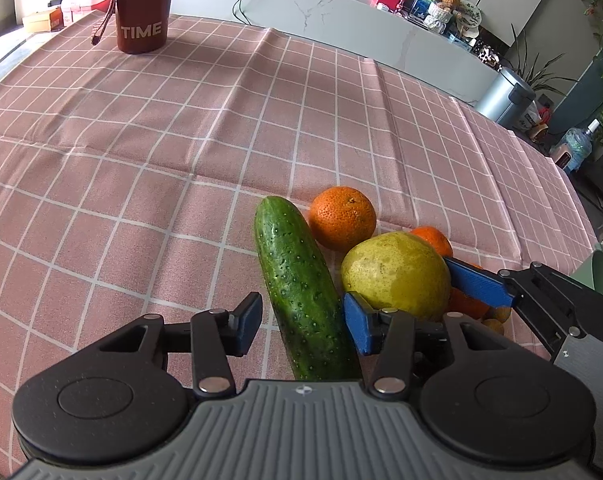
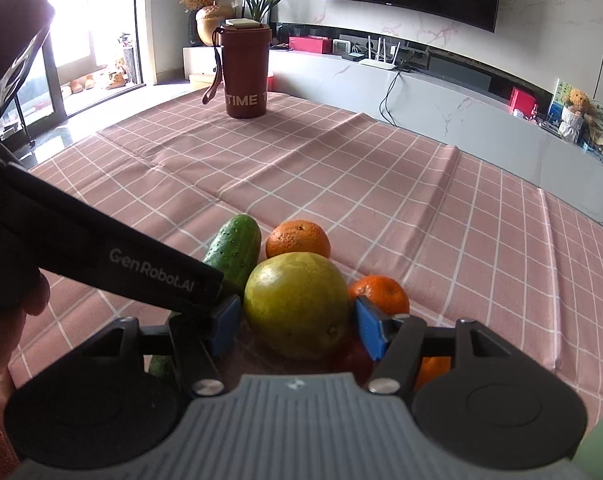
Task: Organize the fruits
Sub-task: 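Close the left gripper on the cucumber while the right gripper grasps the yellow-green fruit, then carry the cucumber and yellow-green fruit over the green colander with both grippers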
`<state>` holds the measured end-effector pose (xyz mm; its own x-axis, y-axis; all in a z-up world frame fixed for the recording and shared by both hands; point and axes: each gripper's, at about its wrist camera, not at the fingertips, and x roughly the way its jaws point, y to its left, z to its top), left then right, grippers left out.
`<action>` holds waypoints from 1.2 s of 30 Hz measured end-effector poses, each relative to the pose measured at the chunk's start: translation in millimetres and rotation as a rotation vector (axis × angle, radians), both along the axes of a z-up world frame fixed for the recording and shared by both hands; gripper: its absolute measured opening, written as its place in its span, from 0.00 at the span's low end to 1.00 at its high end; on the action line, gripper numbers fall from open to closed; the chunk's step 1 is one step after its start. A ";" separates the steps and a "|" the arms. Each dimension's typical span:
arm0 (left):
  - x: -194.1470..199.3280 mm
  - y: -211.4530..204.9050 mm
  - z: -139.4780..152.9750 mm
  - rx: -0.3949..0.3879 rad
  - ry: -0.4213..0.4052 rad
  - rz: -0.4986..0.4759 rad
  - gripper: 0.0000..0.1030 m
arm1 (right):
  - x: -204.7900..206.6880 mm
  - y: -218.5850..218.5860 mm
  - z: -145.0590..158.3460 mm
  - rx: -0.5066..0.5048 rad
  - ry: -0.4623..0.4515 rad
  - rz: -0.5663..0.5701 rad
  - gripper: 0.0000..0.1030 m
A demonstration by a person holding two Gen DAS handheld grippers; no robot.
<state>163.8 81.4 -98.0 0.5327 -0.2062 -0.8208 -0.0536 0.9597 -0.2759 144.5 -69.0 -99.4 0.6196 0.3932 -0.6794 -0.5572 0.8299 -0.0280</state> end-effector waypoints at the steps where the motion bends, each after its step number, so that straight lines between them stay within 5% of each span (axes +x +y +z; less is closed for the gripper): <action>1: 0.3 1.3 -0.5 -0.007 -0.002 0.003 0.54 | 0.5 1.2 -1.8 -0.012 -0.007 0.001 0.58; 10: 4.2 9.5 -10.7 -0.078 0.013 0.030 0.63 | 3.5 -5.1 -6.0 0.016 -0.026 -0.046 0.66; 11: 4.2 9.5 -11.1 -0.081 0.012 0.030 0.63 | 3.4 -5.2 -5.7 0.017 -0.024 -0.041 0.57; 16: 3.2 6.6 -11.1 -0.107 -0.005 0.013 0.46 | -1.0 -3.9 -6.1 0.003 -0.034 -0.029 0.56; 21: 0.1 9.1 -9.5 -0.115 -0.001 0.039 0.44 | -1.1 -2.9 -8.3 0.004 -0.032 -0.031 0.58; 26: -8.4 7.9 -1.8 -0.039 -0.025 0.034 0.43 | -3.1 4.9 -13.1 -0.033 -0.039 -0.012 0.65; 36: 0.9 14.7 -13.2 -0.071 0.017 0.088 0.46 | -4.5 7.4 -15.1 -0.060 -0.073 -0.024 0.59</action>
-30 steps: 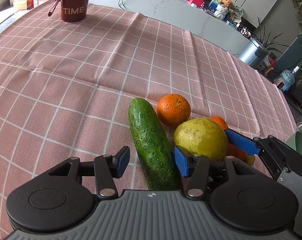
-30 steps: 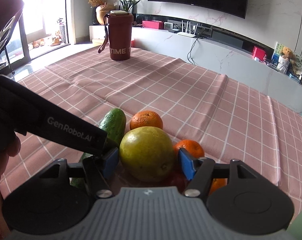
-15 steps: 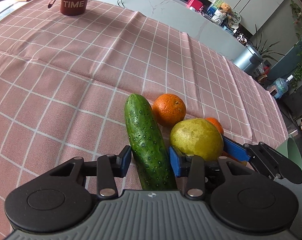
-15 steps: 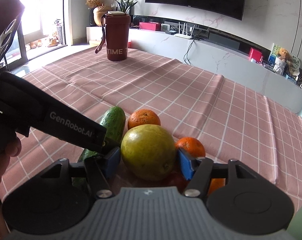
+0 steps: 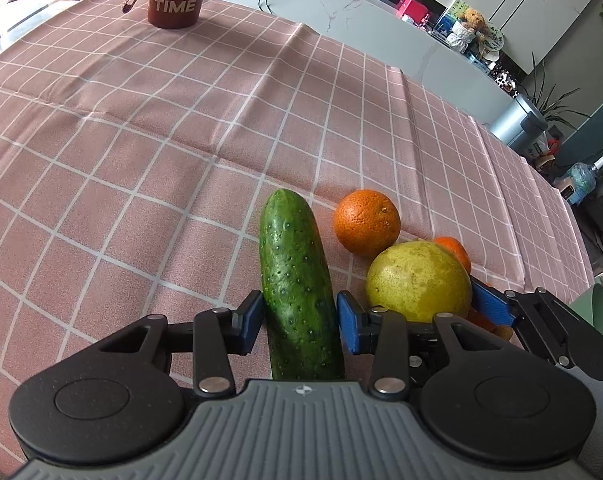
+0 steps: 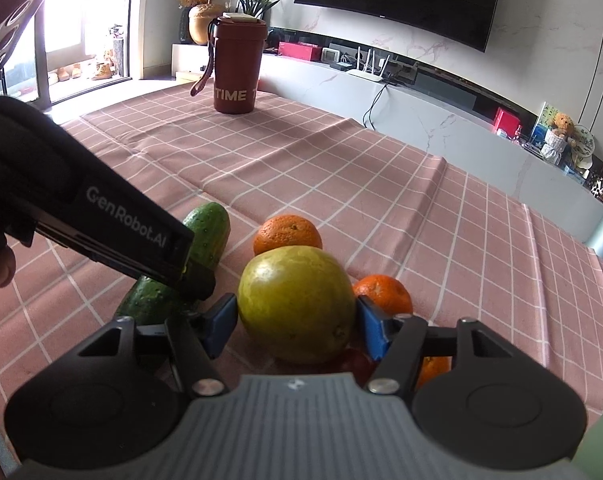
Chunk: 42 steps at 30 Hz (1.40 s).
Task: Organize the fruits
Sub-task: 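Carry the cucumber and yellow-green fruit over the green colander with both grippers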
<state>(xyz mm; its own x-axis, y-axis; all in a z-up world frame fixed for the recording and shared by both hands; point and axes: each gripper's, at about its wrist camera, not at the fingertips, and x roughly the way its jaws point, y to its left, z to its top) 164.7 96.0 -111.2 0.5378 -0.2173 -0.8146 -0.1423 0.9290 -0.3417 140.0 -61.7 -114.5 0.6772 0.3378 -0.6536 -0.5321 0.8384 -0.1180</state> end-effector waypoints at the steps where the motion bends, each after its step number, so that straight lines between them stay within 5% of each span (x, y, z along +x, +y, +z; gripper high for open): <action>1: 0.1 -0.5 -0.1 0.003 0.002 -0.005 0.45 | -0.7 0.7 -0.3 -0.006 -0.005 0.003 0.59; 12: -24.2 -2.9 16.4 0.019 -0.078 0.005 0.41 | -17.5 -0.7 7.9 -0.005 -0.063 0.014 0.58; 24: -68.0 -37.1 79.7 -0.001 -0.219 -0.053 0.41 | -56.3 -32.2 64.7 0.057 -0.057 -0.030 0.58; 28: -78.1 -64.5 101.5 0.006 -0.252 -0.104 0.41 | -69.4 -57.9 89.3 0.073 -0.053 -0.045 0.58; 33: -78.5 -92.9 118.6 -0.082 -0.274 -0.159 0.41 | -79.0 -102.0 114.3 0.077 -0.018 -0.074 0.58; 42: -55.6 -172.9 128.8 -0.170 -0.296 -0.282 0.41 | -84.5 -192.5 126.7 -0.010 -0.003 -0.159 0.58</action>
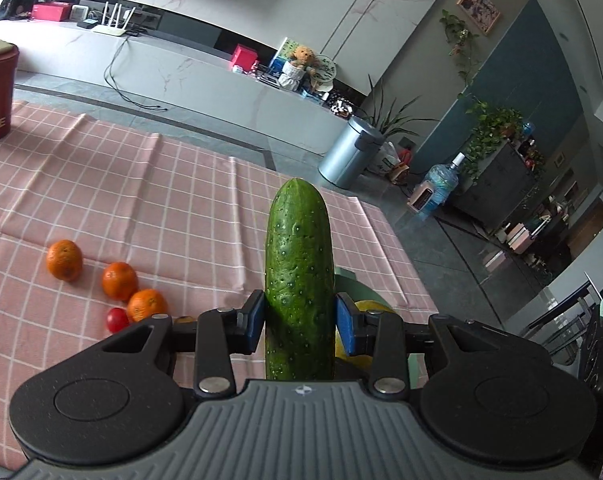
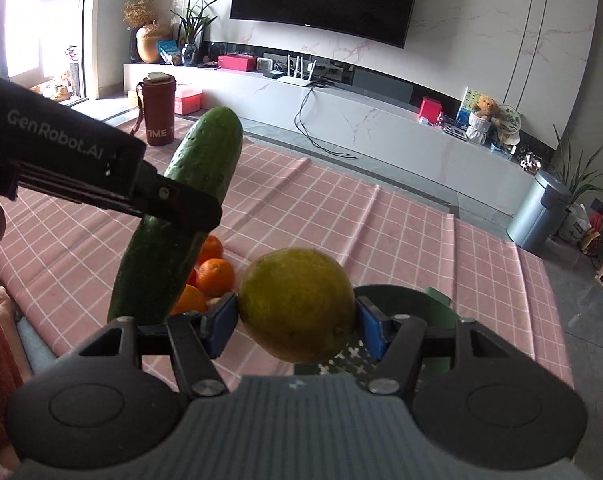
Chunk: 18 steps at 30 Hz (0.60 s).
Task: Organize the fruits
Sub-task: 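Carry the cucumber and yellow-green fruit over the green colander with both grippers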
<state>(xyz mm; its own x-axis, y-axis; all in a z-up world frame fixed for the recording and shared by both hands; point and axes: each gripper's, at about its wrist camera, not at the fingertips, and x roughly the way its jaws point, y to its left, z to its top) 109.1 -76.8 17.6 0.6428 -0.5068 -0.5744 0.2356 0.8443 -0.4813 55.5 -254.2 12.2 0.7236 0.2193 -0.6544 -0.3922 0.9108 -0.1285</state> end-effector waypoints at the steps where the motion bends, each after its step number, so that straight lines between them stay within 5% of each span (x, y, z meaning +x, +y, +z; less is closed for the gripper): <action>1: 3.1 -9.5 -0.6 0.001 -0.002 -0.013 0.41 | 1.5 -8.6 -0.9 -0.010 0.008 -0.010 0.58; 18: 54.7 -94.4 -70.8 0.083 0.182 -0.091 0.41 | 51.7 -79.1 -60.9 -0.082 0.221 -0.010 0.58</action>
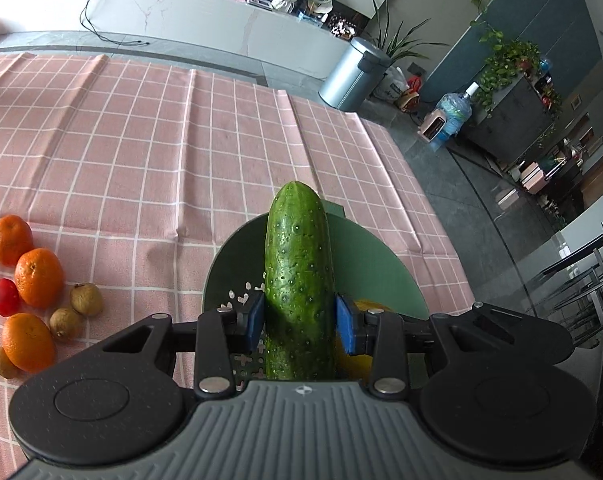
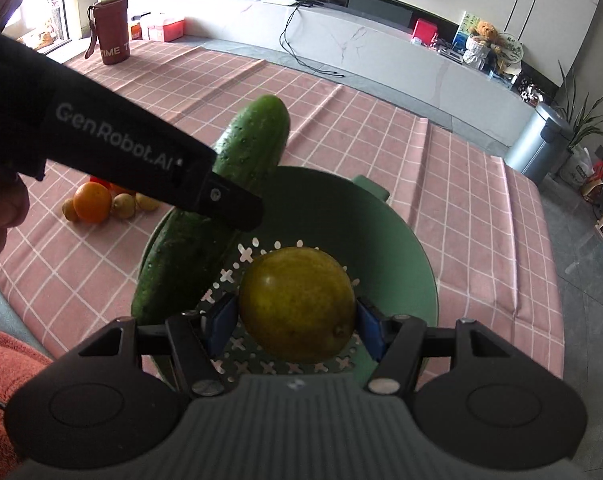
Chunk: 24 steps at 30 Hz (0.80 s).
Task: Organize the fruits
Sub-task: 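Carry the cucumber and yellow-green fruit over the green colander with both grippers, then open both grippers to drop the fruits into the colander and withdraw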
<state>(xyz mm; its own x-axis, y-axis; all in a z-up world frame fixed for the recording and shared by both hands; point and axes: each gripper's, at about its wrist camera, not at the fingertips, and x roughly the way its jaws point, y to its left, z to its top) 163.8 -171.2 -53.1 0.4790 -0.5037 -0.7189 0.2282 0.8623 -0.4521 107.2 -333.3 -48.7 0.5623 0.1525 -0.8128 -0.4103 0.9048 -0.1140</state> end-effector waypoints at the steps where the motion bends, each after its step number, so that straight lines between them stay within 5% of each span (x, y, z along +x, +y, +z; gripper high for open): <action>1: 2.2 -3.4 -2.6 0.003 0.014 -0.007 0.41 | 2.8 0.1 -3.3 -0.004 0.009 0.011 0.58; 19: 0.8 -32.8 -17.8 0.220 -0.002 -0.094 0.41 | 25.3 2.1 -33.4 -0.026 0.118 0.060 0.58; 24: -1.7 -36.3 -16.0 0.226 -0.012 -0.097 0.41 | 21.1 5.1 -22.8 -0.042 0.067 0.042 0.72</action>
<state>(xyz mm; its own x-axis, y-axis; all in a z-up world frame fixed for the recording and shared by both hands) 162.1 -207.4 -69.1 0.4457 -0.3748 -0.8130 0.3194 0.9149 -0.2467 128.3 -328.2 -71.5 0.5004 0.1399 -0.8544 -0.4554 0.8819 -0.1222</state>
